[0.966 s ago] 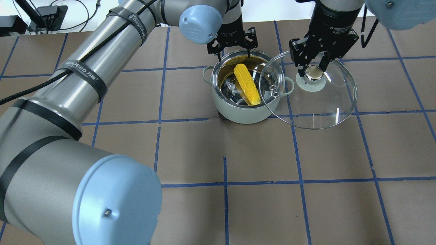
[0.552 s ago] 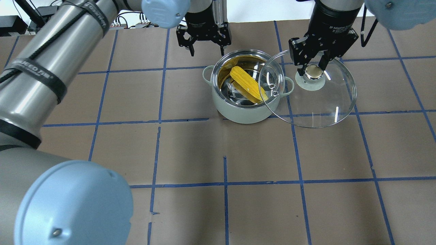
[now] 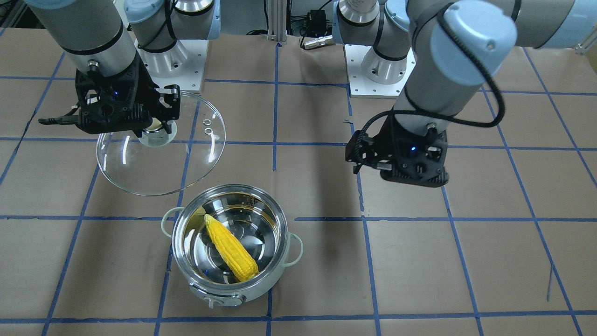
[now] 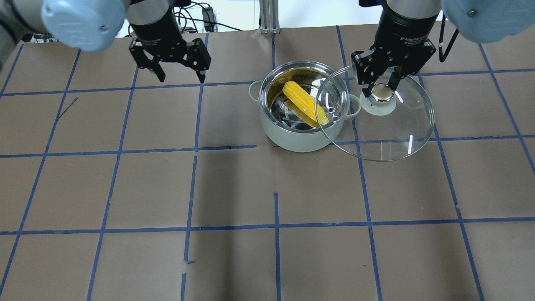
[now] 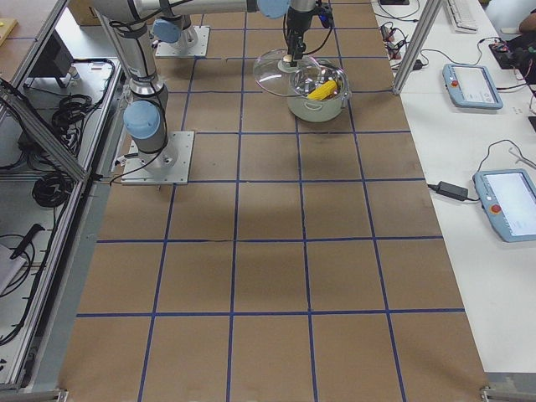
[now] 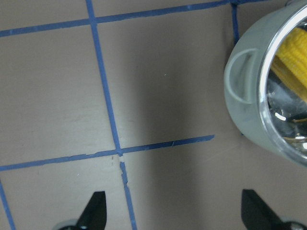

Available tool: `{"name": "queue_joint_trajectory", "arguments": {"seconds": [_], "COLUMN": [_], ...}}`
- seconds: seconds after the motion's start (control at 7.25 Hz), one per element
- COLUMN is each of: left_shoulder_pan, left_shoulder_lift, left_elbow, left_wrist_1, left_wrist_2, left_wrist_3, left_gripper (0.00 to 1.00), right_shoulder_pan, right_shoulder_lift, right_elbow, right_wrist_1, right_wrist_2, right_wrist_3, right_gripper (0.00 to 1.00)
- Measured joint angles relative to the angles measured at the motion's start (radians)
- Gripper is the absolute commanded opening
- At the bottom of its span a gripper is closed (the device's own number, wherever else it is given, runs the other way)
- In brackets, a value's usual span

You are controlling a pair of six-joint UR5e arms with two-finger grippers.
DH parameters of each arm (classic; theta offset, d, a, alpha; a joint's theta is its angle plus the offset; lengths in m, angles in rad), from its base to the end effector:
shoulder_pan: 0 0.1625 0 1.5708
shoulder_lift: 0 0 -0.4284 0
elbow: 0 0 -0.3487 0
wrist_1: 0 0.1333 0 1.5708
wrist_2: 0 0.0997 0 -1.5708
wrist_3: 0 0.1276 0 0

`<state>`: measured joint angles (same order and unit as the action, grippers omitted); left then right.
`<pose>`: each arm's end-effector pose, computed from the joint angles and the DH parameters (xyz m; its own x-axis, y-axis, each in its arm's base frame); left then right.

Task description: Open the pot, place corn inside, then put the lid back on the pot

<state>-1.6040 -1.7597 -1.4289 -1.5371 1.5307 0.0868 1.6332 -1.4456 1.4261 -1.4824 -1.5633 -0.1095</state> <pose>-0.1558 -0.5219 0.4381 -0.9920 0.1191 0.0411 0.1196 0.9928 0.0098 0.1647 -0.4835 0.4602 -0.9853 -0.1703 -0.0150 -0.1709 0.9830 0.0676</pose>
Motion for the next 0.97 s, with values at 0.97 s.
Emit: {"name": "queue_joint_trajectory", "arguments": {"seconds": [0.97], "left_shoulder_pan": [0.047], "left_shoulder_lift": [0.173], "left_elbow": [-0.074], "left_wrist_1": [-0.069], "left_wrist_2": [0.037], "left_wrist_3": [-0.019], "left_gripper": [1.0], "right_shoulder_pan": [0.167], "right_shoulder_lift": [0.3], "right_elbow": [-0.145], "right_wrist_1": [-0.213], "right_wrist_2": [0.01], "right_wrist_3": [0.125], "right_gripper": [0.42]}}
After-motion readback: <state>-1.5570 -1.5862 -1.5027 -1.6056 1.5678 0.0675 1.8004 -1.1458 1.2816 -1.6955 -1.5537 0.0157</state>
